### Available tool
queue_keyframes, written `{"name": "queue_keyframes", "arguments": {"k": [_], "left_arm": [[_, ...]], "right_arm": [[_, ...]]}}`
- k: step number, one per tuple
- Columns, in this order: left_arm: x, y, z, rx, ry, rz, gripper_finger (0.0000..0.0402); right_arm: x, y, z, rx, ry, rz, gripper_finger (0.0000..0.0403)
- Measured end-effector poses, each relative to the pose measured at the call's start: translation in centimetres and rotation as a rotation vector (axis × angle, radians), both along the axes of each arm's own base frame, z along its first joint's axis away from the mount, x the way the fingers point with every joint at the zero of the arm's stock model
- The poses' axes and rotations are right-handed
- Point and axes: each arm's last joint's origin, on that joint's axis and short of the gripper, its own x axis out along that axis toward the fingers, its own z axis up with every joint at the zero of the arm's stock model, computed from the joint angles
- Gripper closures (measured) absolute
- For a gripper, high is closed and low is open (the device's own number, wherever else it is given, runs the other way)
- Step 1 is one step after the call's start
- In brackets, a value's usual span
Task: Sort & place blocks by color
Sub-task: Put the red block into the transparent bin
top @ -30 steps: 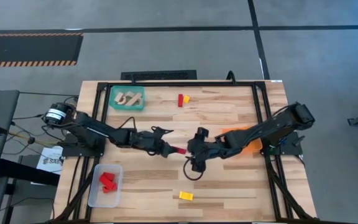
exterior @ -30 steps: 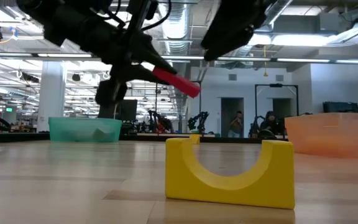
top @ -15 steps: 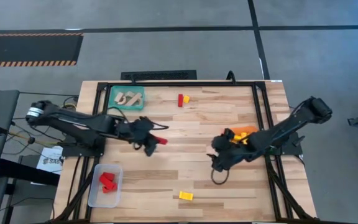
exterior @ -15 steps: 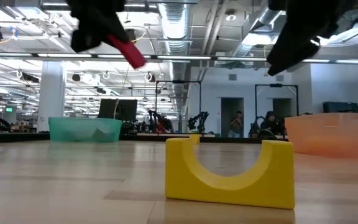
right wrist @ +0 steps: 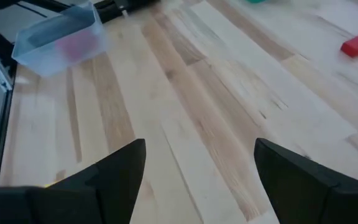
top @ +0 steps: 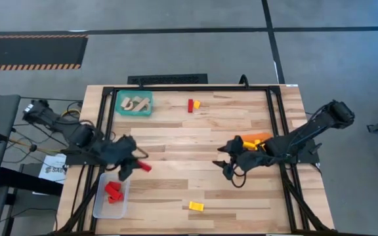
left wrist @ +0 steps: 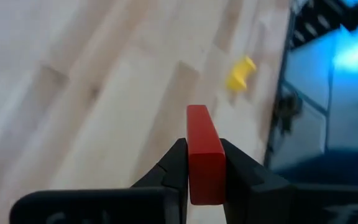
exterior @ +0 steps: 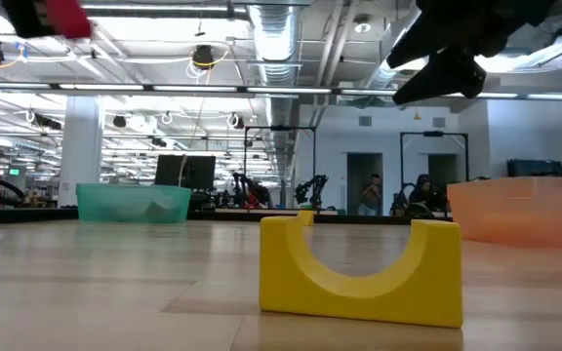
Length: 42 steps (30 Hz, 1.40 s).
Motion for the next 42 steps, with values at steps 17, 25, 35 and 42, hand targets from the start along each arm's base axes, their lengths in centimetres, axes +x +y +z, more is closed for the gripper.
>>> {"name": "queue_keyframes", "arguments": {"k": [17,25,35,42], "left_arm": [[-6.1,-5.7,-2.1,-0.236,0.389,-0.256,0.0371],[-6.9,-7.4,-6.8,-0.306,0.561,-0.275,0.0370],[-6.4,-8.7,-9.7,-0.331,0.627,-0.328,0.0347],[-6.1,-8.8,-9.5,-0.383,0.666,-0.383,0.0266]], "right_arm": [[0.3,-0.1,0.2,0.026,-0.023,0.009,0.0085],[0.4,-0.4,0.2,0.027,-0.026,-0.004,0.0085],[0.7,-1.1,0.3,0.036,-0.030,-0.035,0.0085],[0.7,-1.2,0.3,0.037,-0.031,-0.037,0.0085]]}}
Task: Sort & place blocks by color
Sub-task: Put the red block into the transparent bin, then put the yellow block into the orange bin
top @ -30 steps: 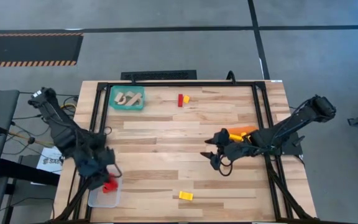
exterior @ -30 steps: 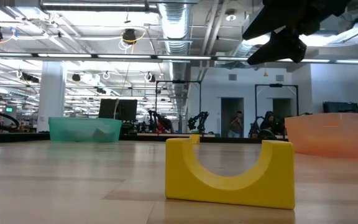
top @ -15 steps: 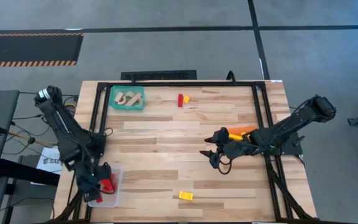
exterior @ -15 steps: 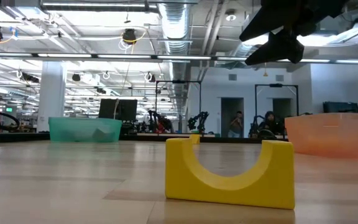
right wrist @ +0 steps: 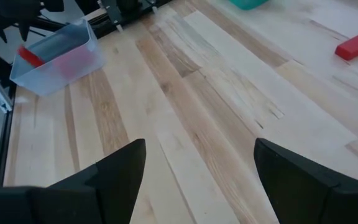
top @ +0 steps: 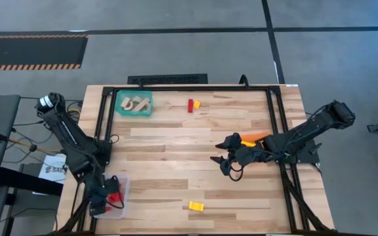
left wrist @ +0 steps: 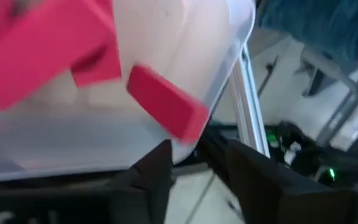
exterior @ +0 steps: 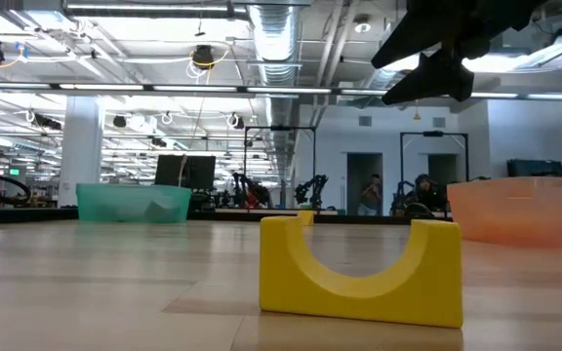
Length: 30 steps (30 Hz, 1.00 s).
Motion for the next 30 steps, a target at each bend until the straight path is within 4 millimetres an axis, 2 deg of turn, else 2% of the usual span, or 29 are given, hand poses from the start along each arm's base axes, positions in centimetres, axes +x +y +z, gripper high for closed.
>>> {"name": "queue_keyframes", "arguments": {"k": [3,8,12,15,20,24,27,30], "left_arm": [[0.2,0.2,0.1,-0.030,0.046,-0.016,0.0227],[1.3,0.7,0.2,-0.055,0.011,0.007,0.0157],[1.9,1.6,1.1,-0.123,0.000,0.000,0.0109],[2.4,2.5,2.7,-0.170,-0.074,0.040,0.0090],[2.9,4.7,5.4,-0.150,-0.296,0.165,0.0088],[3.3,7.1,6.7,0.005,-0.576,0.335,0.0096],[3.9,8.7,7.0,0.218,-0.762,0.456,0.0101],[5.2,10.0,6.9,0.464,-0.866,0.559,0.0108]], "right_arm": [[0.0,0.0,0.0,0.000,0.000,0.000,0.0085],[0.0,0.0,0.0,0.000,0.000,0.000,0.0085],[0.0,0.0,0.0,0.007,0.001,0.006,0.0085],[0.0,0.1,0.0,0.022,0.006,0.027,0.0085],[0.0,0.1,0.0,0.036,0.007,0.033,0.0085],[0.0,0.1,0.0,0.051,0.005,0.024,0.0085],[0.0,0.1,0.0,0.076,0.002,0.008,0.0085],[0.0,0.1,-0.1,0.107,-0.008,-0.031,0.0085]]}}
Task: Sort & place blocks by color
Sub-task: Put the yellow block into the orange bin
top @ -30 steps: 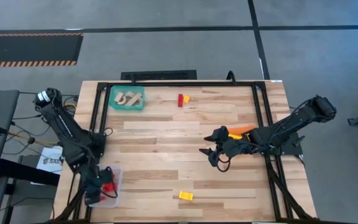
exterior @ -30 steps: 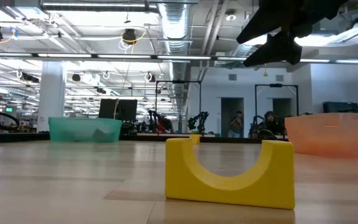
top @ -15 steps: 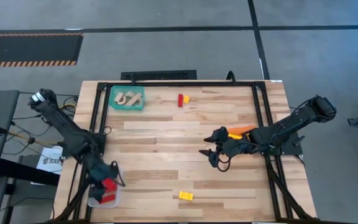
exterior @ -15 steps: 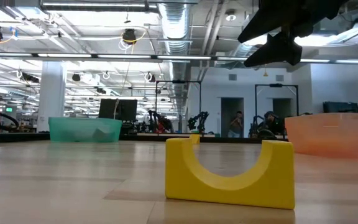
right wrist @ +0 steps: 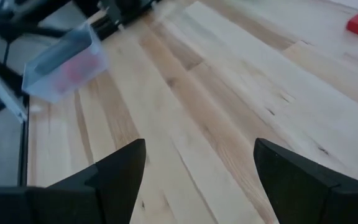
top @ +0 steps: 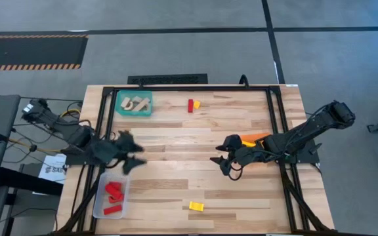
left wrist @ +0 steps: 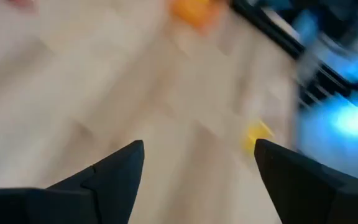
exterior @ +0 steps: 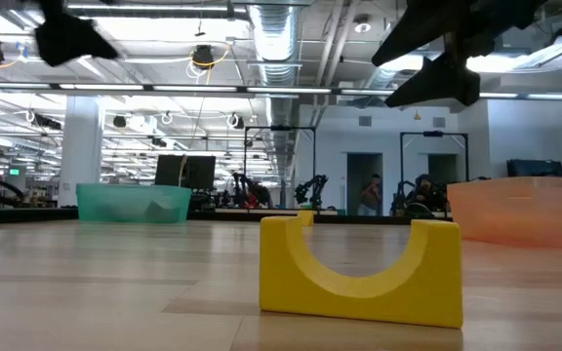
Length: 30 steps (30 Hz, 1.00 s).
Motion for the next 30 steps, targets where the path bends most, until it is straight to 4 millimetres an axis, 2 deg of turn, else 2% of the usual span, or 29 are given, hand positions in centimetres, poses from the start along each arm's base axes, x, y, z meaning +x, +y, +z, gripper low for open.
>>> {"name": "queue_keyframes", "arguments": {"k": [3,7,13,17,24,27,30], "left_arm": [[2.0,1.3,-0.7,0.141,-0.029,0.141,0.0116],[5.4,3.3,-2.0,0.223,0.008,0.181,0.0128],[9.6,7.5,-4.6,0.186,0.058,0.100,0.0141],[11.3,10.4,-6.1,0.160,0.076,0.105,0.0149],[14.8,15.8,-5.9,0.216,0.160,0.211,0.0163],[16.8,17.6,-5.5,0.235,0.258,0.185,0.0169],[18.7,18.5,-5.5,0.251,0.388,0.114,0.0173]], "right_arm": [[0.0,-0.2,0.0,0.033,-0.019,-0.076,0.0085],[0.1,-0.6,0.0,0.084,-0.042,-0.153,0.0085],[0.2,-1.3,0.0,0.168,-0.062,-0.229,0.0085],[0.3,-1.4,0.0,0.224,-0.075,-0.269,0.0085],[0.2,-1.2,-0.1,0.325,-0.093,-0.318,0.0085],[0.0,-0.7,-0.2,0.347,-0.089,-0.314,0.0085],[-0.2,-0.1,-0.2,0.348,-0.079,-0.281,0.0085]]}}
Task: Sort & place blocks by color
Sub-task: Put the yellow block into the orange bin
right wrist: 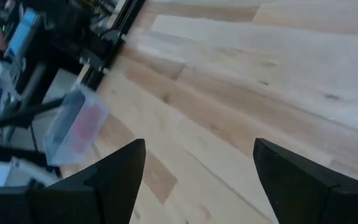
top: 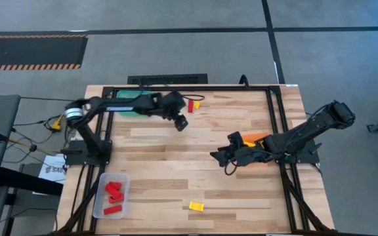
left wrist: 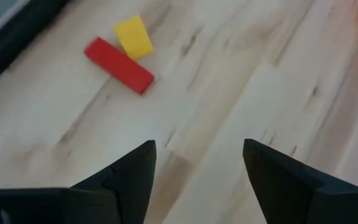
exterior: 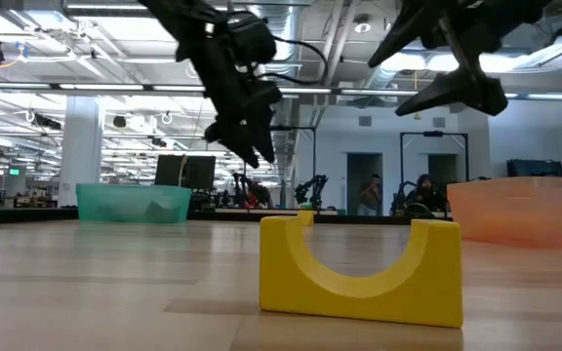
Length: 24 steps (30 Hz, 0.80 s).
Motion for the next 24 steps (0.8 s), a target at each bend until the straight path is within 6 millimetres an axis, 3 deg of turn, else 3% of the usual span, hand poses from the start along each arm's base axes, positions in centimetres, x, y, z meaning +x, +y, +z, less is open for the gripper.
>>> {"name": "queue_keyframes", "arguments": {"k": [2,8,14,19,24], "left_arm": [[1.1,0.4,0.0,0.023,0.073,-0.013,0.0174],[4.2,3.2,0.7,0.062,0.066,0.049,0.0175],[5.6,4.9,1.4,-0.011,0.058,0.009,0.0175],[5.2,3.3,1.6,-0.177,0.107,-0.185,0.0175],[3.5,-0.8,3.2,-0.160,0.239,-0.262,0.0175]], "right_arm": [[-0.2,0.5,0.0,-0.007,0.009,0.044,0.0085],[-0.9,1.9,-0.3,-0.020,0.043,0.112,0.0085],[-1.4,3.0,-0.4,-0.007,0.045,0.147,0.0085],[-2.0,4.3,-0.3,-0.077,0.057,0.273,0.0085],[-2.3,5.2,-0.7,-0.226,0.106,0.481,0.0085]]}}
